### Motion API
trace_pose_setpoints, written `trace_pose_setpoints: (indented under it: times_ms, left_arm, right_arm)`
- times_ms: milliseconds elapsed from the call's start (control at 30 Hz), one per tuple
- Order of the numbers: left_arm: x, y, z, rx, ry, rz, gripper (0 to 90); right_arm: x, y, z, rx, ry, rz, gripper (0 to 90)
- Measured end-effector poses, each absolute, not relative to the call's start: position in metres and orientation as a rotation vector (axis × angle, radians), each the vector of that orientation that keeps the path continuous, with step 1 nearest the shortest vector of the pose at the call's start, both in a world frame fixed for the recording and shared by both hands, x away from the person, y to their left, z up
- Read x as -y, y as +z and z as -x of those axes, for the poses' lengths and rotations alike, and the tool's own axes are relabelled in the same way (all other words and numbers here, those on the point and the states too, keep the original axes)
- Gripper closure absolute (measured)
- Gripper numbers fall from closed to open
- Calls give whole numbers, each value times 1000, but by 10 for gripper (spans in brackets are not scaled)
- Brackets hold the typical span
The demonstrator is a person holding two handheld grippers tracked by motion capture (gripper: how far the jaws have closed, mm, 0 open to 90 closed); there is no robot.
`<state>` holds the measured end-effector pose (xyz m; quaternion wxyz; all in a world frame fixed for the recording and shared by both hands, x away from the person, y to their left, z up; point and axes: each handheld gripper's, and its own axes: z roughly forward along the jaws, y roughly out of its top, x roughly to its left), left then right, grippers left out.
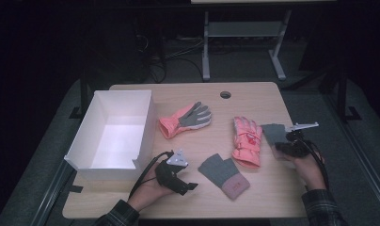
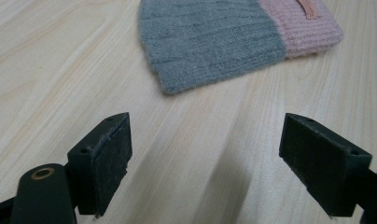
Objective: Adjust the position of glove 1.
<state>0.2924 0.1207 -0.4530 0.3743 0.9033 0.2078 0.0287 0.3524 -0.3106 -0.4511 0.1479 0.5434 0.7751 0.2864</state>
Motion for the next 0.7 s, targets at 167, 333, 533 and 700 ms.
trace_pose_setpoints:
  times_ms: [167, 333, 533, 700]
  left_arm:
    - [-121, -453, -292, -527, 76, -2315, 165]
    - [-122, -453, -292, -544, 69, -2309, 165]
    - [-122, -453, -292, -544, 70, -2317, 165]
    - [-122, -453, -293, -545, 72, -2317, 165]
  right_arm:
    - [315, -451, -342, -2251, 817, -1561, 898]
    - [319, -450, -334, -2275, 815, -1546, 895]
    - [323, -450, -322, -2302, 819, -1529, 893]
    - [327, -449, -312, -2322, 825, -1528, 882]
